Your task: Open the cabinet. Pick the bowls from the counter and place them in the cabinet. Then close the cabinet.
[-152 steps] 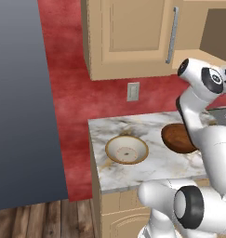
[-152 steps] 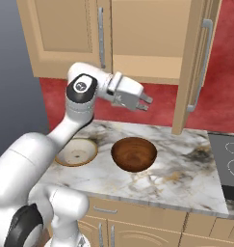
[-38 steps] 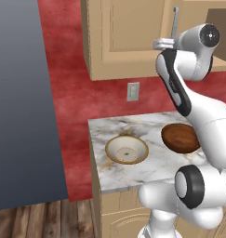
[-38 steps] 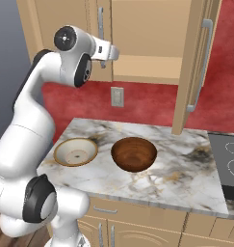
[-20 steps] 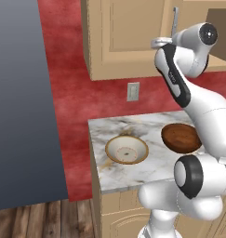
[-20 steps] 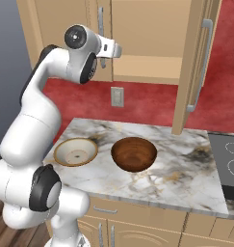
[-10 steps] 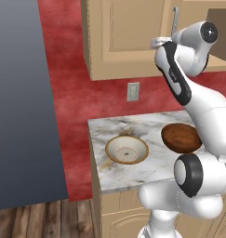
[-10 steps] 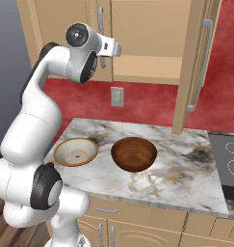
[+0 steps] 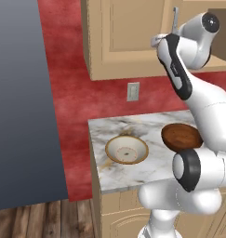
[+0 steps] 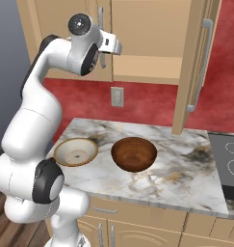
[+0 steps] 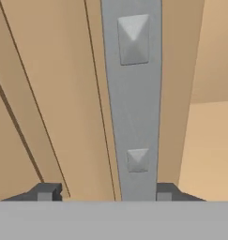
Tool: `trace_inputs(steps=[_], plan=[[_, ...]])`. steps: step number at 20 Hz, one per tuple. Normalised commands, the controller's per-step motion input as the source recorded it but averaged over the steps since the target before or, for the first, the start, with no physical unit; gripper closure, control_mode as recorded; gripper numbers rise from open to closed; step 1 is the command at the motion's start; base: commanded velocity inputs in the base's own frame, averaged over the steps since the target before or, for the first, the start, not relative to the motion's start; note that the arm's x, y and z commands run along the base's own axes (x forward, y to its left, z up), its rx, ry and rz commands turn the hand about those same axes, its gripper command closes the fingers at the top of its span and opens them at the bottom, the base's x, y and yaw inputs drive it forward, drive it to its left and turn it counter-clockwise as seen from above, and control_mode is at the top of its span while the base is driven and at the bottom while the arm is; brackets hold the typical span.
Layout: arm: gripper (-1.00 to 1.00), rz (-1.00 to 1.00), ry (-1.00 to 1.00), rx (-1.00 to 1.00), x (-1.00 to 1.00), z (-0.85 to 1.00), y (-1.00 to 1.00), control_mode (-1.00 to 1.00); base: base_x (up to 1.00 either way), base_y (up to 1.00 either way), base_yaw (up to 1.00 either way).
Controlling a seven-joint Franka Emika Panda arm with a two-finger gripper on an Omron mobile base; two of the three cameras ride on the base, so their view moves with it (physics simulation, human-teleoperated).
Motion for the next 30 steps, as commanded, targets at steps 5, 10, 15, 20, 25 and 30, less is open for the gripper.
trace_inputs(steps=[5,10,15,20,25,30], plan=[[1.00,0.00,-0.10,0.00,0.03,-0.44,-0.10,-1.00,0.00,0.00,0.00],[1.00,0.00,-0.26,0.00,0.00,-0.56,-0.10,-1.00,0.00,0.00,0.00],[1.00,0.03,-0.11,0.00,0.24,-0.25,-0.01,-1.00,0.00,0.00,0.00],[1.00,0.00,0.00,-0.05,-0.03,-0.01,0.00,-1.00,0.00,0.00,0.00],[1.00,0.00,-0.01,-0.11,-0.47,0.04,0.00,-1.00,0.00,0.00,0.00],[1.00,-0.02,-0.05,-0.12,-0.72,0.07,0.00,-1.00,0.00,0.00,0.00]])
